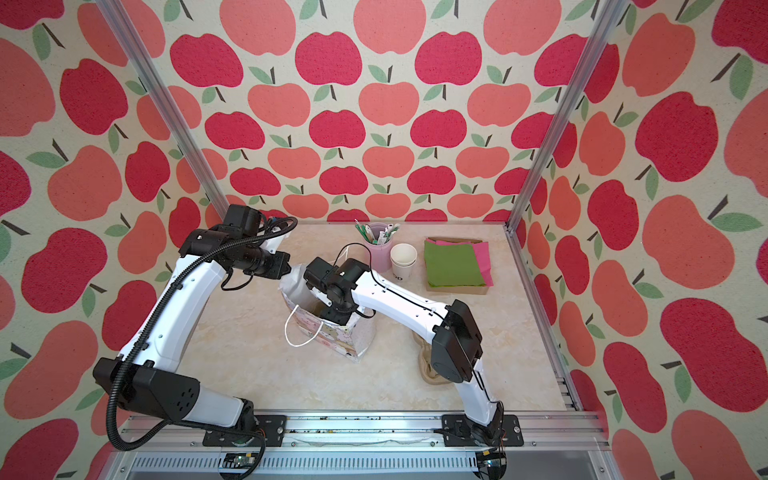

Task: Pack the takeout coffee
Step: 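Lower the lidded white cup down into the carrier slot with the right gripper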

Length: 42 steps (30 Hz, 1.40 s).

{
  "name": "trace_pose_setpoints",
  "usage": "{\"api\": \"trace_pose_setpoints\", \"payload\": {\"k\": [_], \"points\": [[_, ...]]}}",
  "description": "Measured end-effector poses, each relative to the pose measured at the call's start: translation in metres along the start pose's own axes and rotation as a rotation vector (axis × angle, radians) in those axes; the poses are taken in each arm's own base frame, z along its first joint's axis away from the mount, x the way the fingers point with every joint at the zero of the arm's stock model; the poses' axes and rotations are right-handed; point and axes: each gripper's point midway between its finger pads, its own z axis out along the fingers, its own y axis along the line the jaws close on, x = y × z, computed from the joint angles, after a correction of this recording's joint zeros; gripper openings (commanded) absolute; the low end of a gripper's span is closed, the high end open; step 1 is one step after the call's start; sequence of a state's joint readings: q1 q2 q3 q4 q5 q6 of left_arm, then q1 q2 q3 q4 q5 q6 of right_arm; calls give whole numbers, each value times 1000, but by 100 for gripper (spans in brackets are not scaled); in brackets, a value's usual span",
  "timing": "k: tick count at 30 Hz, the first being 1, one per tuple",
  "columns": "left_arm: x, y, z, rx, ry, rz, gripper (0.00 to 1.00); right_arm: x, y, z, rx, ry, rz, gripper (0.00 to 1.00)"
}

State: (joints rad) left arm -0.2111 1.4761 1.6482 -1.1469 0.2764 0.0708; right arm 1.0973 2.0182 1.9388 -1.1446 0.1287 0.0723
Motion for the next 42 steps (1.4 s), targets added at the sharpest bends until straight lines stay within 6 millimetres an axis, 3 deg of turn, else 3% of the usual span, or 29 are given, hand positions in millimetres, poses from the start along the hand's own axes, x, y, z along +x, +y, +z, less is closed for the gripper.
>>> {"api": "trace_pose_setpoints", "payload": {"k": [10, 25, 42], "points": [[0, 0, 0, 0, 0, 1, 0, -5, 4, -7, -27, -65, 3, 40], [0, 0, 0, 0, 0, 3, 0, 2, 4, 8, -24, -25, 2, 42], [0, 0, 0, 0, 0, 3, 0, 4, 5, 11, -25, -8, 0, 43]]}}
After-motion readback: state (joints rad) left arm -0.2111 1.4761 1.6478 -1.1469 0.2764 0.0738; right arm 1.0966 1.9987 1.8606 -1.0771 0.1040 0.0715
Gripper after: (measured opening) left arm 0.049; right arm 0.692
